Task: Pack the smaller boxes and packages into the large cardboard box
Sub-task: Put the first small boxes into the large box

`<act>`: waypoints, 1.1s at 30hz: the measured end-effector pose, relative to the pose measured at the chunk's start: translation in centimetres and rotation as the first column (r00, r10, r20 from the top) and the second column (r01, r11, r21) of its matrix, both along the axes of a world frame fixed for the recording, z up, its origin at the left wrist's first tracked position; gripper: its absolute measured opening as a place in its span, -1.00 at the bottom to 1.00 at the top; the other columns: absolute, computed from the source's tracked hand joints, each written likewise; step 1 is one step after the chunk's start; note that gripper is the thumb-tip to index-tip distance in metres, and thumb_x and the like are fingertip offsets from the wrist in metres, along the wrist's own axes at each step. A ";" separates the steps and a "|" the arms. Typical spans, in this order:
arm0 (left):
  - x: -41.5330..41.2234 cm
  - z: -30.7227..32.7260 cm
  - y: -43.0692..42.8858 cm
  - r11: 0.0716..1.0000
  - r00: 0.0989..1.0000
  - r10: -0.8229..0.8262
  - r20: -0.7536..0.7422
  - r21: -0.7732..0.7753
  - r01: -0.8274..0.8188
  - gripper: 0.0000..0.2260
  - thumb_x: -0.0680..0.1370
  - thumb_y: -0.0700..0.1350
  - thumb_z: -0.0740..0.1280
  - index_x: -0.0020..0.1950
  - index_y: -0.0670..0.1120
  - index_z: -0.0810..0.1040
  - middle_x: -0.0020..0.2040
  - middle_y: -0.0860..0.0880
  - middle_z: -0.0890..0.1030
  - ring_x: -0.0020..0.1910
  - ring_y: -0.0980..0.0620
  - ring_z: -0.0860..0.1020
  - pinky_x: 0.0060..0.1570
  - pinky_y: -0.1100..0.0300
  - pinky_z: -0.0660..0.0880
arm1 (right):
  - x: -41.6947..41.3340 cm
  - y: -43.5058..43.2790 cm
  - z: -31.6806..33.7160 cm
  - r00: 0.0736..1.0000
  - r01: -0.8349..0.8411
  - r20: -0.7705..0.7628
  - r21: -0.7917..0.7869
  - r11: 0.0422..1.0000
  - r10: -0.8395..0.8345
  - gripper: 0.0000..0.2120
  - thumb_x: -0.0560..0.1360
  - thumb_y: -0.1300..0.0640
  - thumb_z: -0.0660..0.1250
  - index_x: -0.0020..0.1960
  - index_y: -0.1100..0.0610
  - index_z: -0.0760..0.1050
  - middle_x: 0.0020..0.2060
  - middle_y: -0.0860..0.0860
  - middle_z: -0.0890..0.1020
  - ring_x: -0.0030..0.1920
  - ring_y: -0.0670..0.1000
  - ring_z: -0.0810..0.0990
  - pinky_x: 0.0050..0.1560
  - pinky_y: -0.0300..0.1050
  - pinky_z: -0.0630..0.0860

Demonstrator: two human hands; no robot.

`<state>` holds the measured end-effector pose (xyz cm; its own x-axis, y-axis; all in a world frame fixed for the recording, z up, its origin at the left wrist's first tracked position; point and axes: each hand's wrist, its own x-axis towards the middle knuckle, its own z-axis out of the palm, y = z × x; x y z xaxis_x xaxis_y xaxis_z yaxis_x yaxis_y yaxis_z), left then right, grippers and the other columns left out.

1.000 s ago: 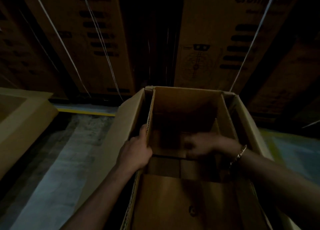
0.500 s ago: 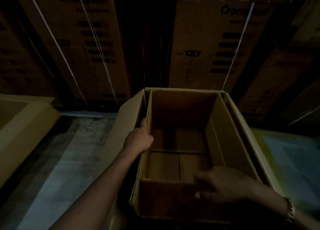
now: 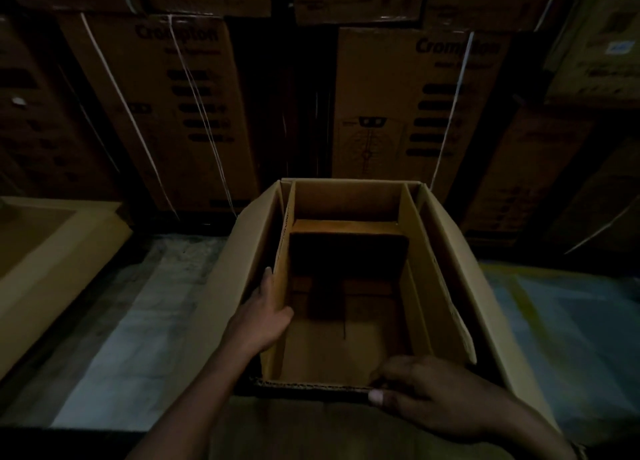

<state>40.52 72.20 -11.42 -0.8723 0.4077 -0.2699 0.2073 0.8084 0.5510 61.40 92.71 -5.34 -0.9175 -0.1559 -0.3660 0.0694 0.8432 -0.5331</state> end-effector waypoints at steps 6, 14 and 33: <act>2.6 -0.2 -1.3 0.998 1.000 0.003 -0.020 0.056 -0.002 -0.24 0.62 0.08 0.24 0.60 0.14 -0.25 0.62 -0.04 0.12 0.51 -0.13 0.28 0.38 -0.01 0.33 | -0.3 -0.1 -0.8 0.999 -0.036 0.003 0.025 0.999 0.036 -0.47 0.49 -0.45 0.08 0.16 -0.10 0.53 0.02 -0.16 0.61 -0.01 -0.20 0.57 0.01 0.00 0.56; 2.2 -0.6 -1.8 0.999 0.999 -0.034 -0.025 0.040 0.035 -0.23 0.60 0.15 0.25 0.61 0.13 -0.23 0.63 0.01 0.10 0.53 -0.06 0.26 0.42 0.00 0.31 | -10.1 5.7 -2.1 0.998 0.066 -0.023 0.165 0.984 -0.063 -0.59 0.53 -0.34 0.20 0.22 -0.10 0.49 0.11 -0.10 0.59 0.06 -0.11 0.56 0.09 0.02 0.56; -5.6 -1.0 2.0 0.988 0.992 -0.122 -0.014 0.097 0.123 -0.29 0.62 -0.01 0.19 0.60 0.15 -0.23 0.62 0.07 0.11 0.51 0.00 0.29 0.40 0.14 0.30 | -32.3 19.2 -4.7 0.983 0.184 -0.137 0.805 0.563 -0.126 -0.31 0.46 -0.32 0.26 0.51 -0.12 0.22 0.60 0.06 -0.04 0.55 0.20 0.01 0.46 0.31 0.00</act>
